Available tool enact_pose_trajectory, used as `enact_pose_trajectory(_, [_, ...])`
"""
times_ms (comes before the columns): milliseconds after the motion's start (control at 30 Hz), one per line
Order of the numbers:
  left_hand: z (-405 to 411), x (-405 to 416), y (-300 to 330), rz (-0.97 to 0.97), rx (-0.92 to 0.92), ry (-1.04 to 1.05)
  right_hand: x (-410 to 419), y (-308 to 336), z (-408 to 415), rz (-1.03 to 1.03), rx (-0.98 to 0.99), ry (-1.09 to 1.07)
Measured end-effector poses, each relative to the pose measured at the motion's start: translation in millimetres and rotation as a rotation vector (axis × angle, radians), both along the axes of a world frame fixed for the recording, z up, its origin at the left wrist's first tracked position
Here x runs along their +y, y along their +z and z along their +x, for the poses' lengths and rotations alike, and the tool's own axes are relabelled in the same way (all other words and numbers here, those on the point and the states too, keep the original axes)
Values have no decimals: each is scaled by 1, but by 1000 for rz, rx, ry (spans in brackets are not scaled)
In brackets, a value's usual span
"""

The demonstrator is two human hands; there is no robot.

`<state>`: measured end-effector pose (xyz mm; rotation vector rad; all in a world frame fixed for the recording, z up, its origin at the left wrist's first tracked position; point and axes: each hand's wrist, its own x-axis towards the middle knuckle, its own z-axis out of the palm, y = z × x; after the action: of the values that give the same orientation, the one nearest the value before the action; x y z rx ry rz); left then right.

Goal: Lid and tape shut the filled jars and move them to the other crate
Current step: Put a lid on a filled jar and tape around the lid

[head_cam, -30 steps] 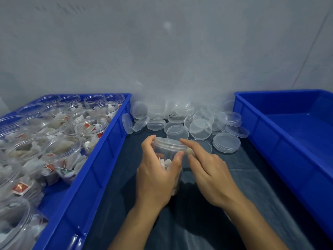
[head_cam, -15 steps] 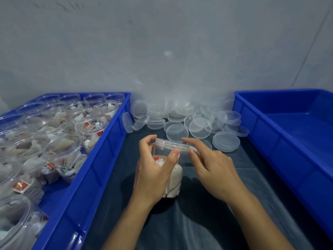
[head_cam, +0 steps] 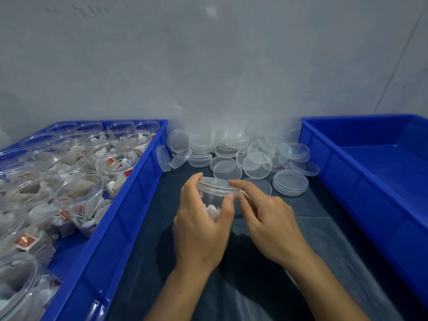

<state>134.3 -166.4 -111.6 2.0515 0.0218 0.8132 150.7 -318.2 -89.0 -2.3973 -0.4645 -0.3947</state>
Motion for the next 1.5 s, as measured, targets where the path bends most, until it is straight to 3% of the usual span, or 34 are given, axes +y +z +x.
enact_pose_trajectory(600, [14,25,2,-420,226,-403,-16,7,5,-93,58,53])
enact_pose_trajectory(733, [13,24,0,-376,244,-391,-13,5,4,-13,62,45])
enact_pose_trajectory(933, [5,16,4,-116,106,-40,-6,2,1,13,13,-31])
enact_pose_trajectory(1067, [2,10,5,-15,209,-74,2,3,-4,15,6,-21])
enact_pose_trajectory(1267, [7,16,8,-192,257,-168,-6,8,-6,-22,1,19])
enact_pose_trajectory(1500, [6,17,6,-258,232,-176,-15,8,3,-114,-8,-33])
